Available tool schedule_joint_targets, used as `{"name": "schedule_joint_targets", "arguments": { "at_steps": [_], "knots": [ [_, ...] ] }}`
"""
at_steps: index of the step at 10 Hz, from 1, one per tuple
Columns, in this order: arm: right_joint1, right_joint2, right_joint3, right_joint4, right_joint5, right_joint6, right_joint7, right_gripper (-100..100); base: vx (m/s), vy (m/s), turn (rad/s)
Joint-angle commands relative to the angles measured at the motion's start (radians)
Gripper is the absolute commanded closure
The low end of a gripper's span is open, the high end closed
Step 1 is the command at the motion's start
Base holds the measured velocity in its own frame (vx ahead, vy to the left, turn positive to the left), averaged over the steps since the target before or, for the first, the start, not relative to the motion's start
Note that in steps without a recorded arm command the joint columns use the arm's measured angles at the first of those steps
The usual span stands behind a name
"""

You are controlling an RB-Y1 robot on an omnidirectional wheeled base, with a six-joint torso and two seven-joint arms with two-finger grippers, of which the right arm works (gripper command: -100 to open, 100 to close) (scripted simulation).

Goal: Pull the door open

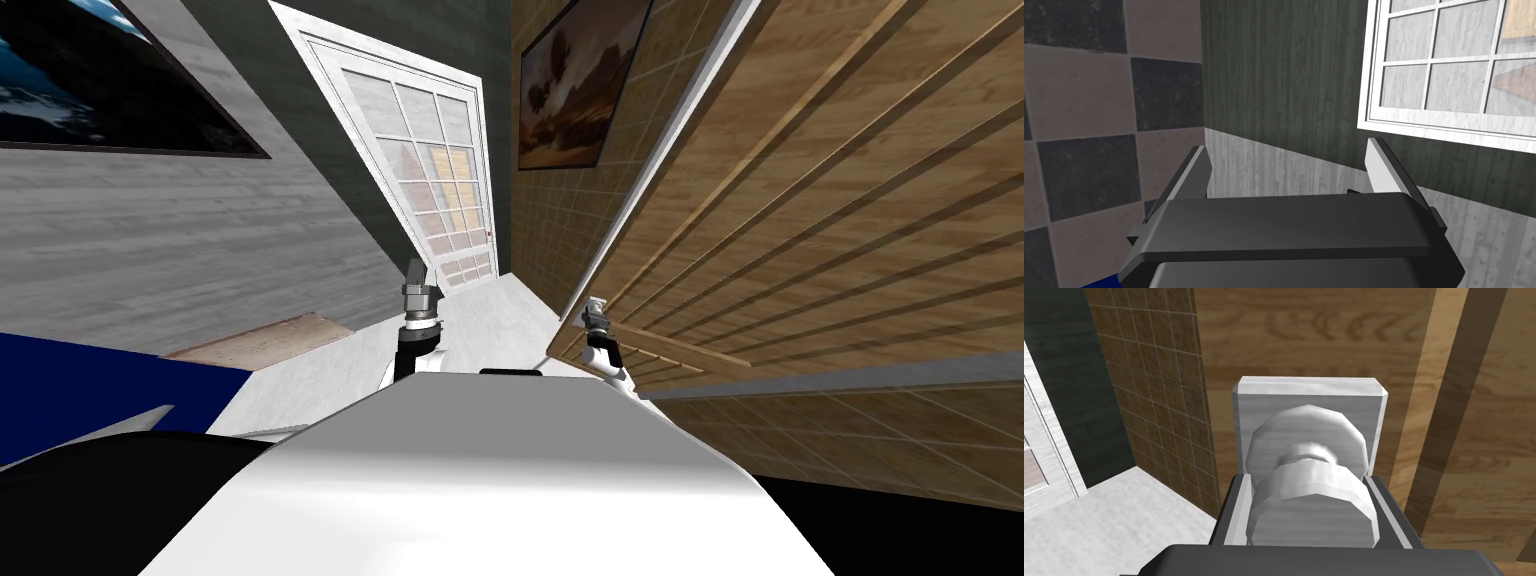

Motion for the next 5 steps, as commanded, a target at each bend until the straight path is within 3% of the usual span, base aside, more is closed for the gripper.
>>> {"name": "schedule_joint_targets", "arguments": {
  "at_steps": [1,3,5],
  "knots": [
    [0.004,-0.011,0.015,-0.013,0.002,-0.005,-0.013,100,-0.202,-0.051,0.105],
    [0.008,-0.012,0.017,-0.014,0.001,-0.001,-0.015,100,-0.142,-0.021,0.065],
    [0.019,-0.028,0.038,-0.02,0.003,-0.005,-0.034,100,-0.187,-0.025,0.104]
  ]
}}
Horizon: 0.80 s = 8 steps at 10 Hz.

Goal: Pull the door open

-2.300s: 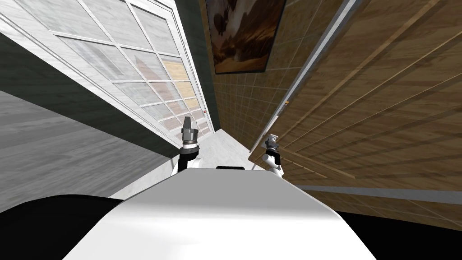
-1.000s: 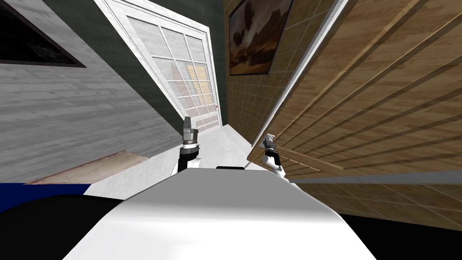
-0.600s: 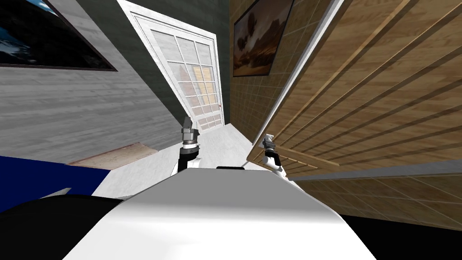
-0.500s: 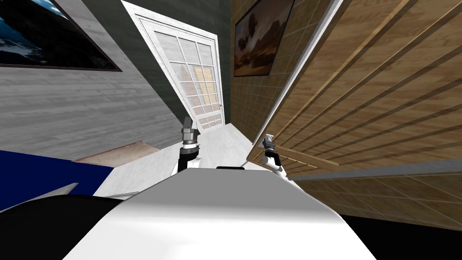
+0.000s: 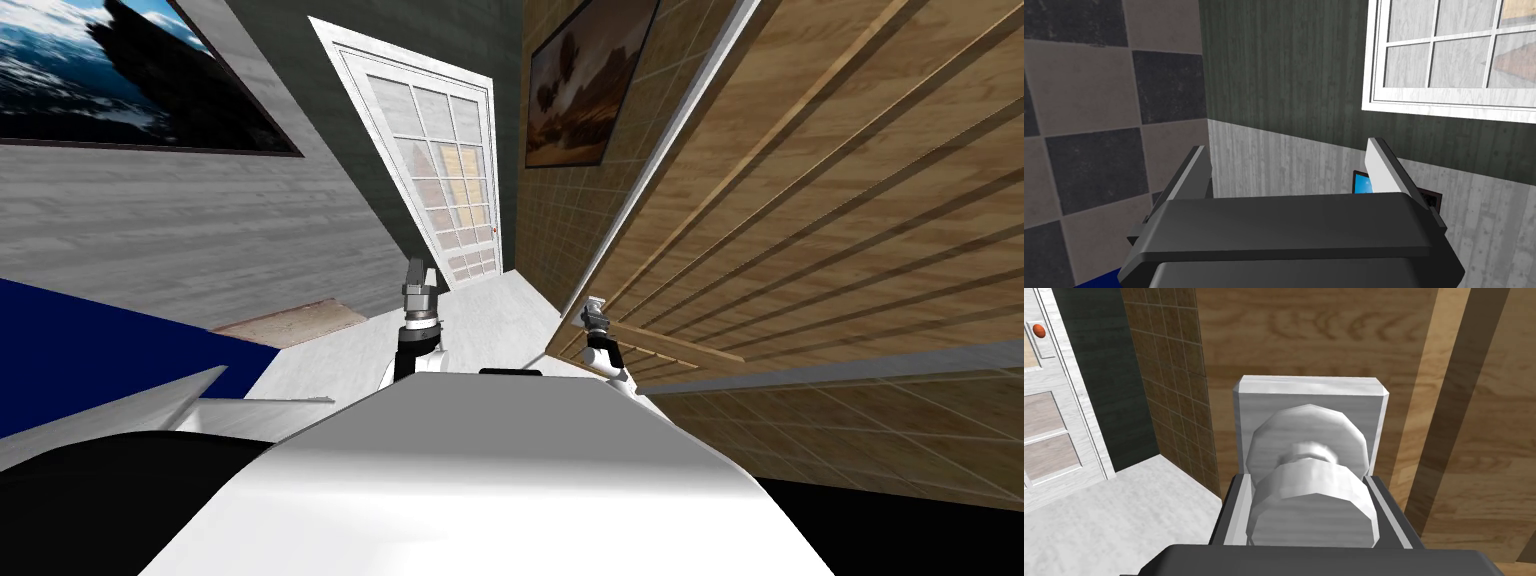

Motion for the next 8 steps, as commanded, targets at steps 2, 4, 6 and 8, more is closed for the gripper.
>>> {"name": "schedule_joint_targets", "arguments": {
  "at_steps": [2,4,6,8],
  "knots": [
    [0.013,-0.02,0.025,-0.008,0.003,-0.009,-0.023,100,-0.203,-0.018,0.123],
    [0.023,-0.039,0.044,-0.017,0.005,-0.015,-0.043,100,-0.206,-0.03,0.11],
    [0.033,-0.055,0.062,-0.024,0.007,-0.022,-0.06,100,-0.213,-0.055,0.116],
    [0.041,-0.07,0.078,-0.031,0.009,-0.027,-0.076,100,-0.208,-0.059,0.112]
  ]
}}
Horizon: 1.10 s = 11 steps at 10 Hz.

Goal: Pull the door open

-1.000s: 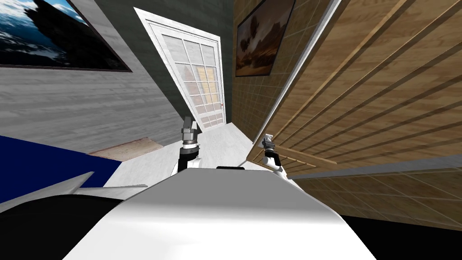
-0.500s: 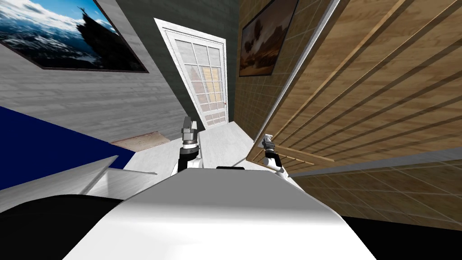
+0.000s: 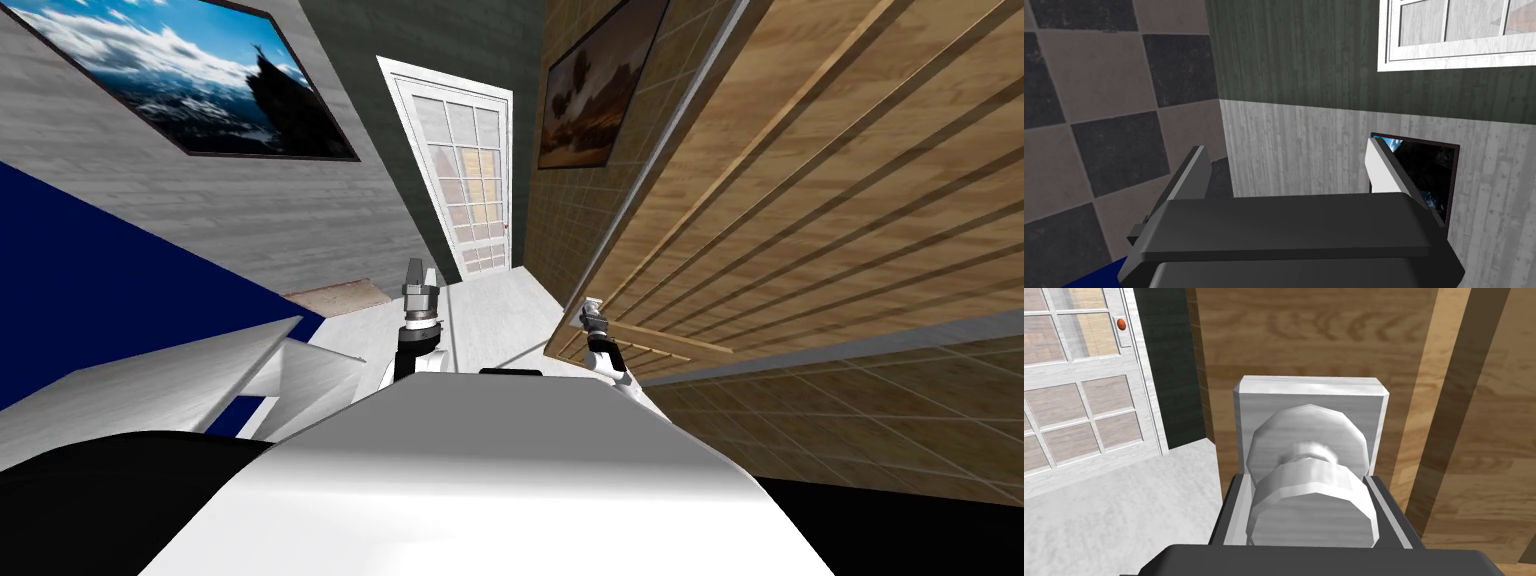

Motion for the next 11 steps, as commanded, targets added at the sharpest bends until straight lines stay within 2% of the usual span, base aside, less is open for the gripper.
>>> {"name": "schedule_joint_targets", "arguments": {
  "at_steps": [1,2,11],
  "knots": [
    [0.0,0.0,0.0,0.0,0.0,0.0,0.0,100,-0.088,-0.025,0.047],
    [0.01,-0.012,0.016,-0.004,0.003,-0.004,-0.015,100,-0.125,-0.026,0.094],
    [0.052,-0.09,0.083,-0.039,0.017,-0.042,-0.095,100,-0.2,-0.041,0.104]
  ]
}}
